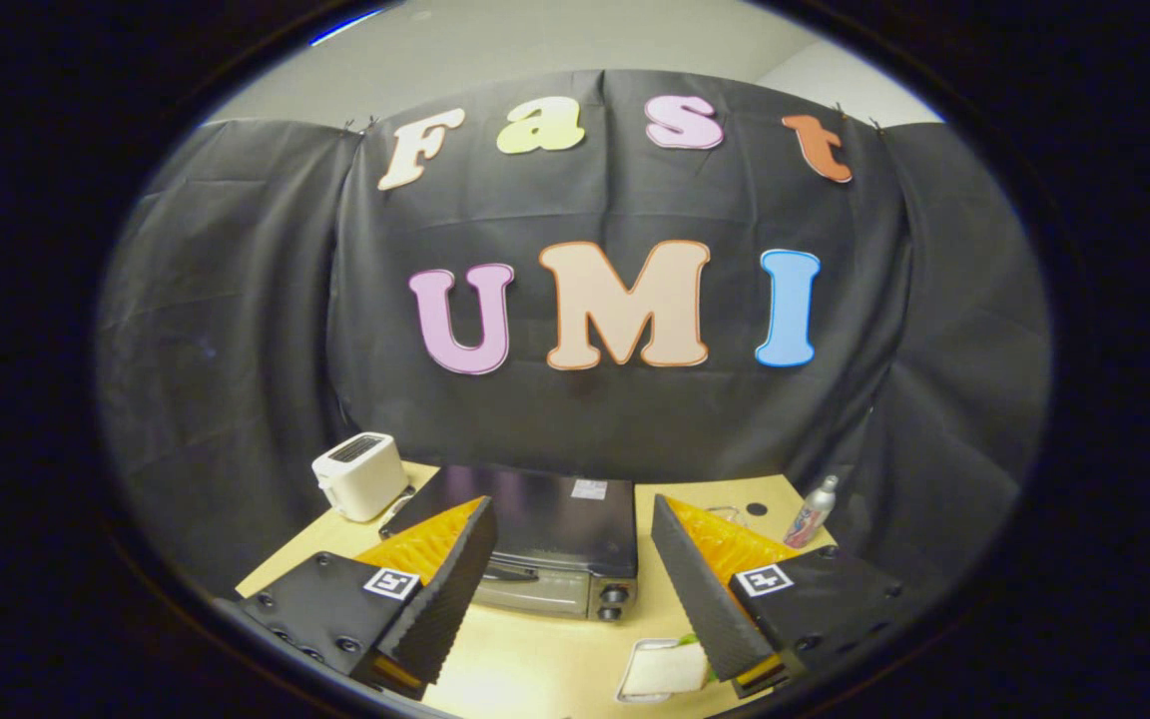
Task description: Open the toaster oven, put the food inside, and close the toaster oven door.
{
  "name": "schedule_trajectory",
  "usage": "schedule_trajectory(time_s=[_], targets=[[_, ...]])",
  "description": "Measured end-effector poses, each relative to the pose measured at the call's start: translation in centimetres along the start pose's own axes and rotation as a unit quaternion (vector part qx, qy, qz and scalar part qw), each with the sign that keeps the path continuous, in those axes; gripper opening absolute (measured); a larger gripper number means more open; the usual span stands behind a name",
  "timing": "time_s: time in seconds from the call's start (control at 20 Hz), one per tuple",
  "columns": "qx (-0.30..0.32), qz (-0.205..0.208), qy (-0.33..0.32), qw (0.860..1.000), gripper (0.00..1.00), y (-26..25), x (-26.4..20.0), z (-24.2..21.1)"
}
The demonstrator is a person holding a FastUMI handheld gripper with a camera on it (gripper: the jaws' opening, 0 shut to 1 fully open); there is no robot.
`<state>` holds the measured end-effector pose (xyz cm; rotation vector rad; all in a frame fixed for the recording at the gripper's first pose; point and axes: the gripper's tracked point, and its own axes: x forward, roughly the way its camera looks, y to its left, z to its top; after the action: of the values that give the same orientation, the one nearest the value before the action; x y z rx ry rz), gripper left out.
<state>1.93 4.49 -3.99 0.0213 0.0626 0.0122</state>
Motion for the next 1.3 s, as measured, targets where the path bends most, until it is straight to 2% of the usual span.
schedule_trajectory(time_s=[0.25,0.7,1.1,1.3], targets=[[0.004,-0.012,0.023,1.000,0.99,3.2,2.2,-2.6],[-0.002,-0.047,0.035,0.998,0.99,8.2,8.7,-6.9],[0.003,-0.091,0.032,0.995,0.99,8.8,14.1,-11.9],[0.005,-0.087,0.036,0.996,0.99,9.8,15.9,-13.7]])
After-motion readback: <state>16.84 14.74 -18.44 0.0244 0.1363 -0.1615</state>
